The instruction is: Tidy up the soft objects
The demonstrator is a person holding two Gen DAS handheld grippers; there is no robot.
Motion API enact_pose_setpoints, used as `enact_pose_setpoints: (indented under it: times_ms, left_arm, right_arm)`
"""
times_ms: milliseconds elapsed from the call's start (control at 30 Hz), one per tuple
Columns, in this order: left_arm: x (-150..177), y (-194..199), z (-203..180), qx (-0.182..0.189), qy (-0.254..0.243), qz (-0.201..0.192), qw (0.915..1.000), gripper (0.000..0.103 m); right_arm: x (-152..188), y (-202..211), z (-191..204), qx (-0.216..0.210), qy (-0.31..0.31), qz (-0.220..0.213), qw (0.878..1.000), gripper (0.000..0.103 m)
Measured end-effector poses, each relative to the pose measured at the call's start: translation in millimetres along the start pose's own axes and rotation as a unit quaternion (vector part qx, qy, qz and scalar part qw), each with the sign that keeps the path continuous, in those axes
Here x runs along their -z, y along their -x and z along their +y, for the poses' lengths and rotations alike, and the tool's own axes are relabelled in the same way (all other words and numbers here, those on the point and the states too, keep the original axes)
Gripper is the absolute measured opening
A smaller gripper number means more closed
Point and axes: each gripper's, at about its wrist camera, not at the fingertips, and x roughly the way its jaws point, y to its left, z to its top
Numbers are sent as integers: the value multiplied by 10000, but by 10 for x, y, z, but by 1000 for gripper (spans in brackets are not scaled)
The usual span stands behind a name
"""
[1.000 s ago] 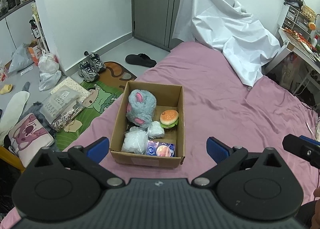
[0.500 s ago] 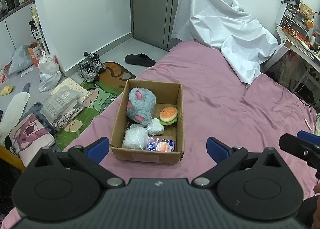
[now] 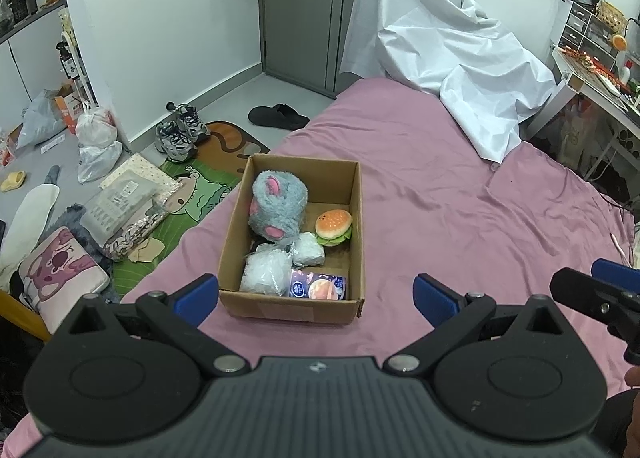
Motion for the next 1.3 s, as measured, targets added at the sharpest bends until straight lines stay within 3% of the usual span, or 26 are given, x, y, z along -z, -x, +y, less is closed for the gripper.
enact_pose_setpoints:
  times_ms: [1300]
  left_arm:
    - [105, -125, 130, 39, 45, 142, 9999, 102]
  right_arm:
    - [38, -128, 6, 181, 91, 288, 9994, 103]
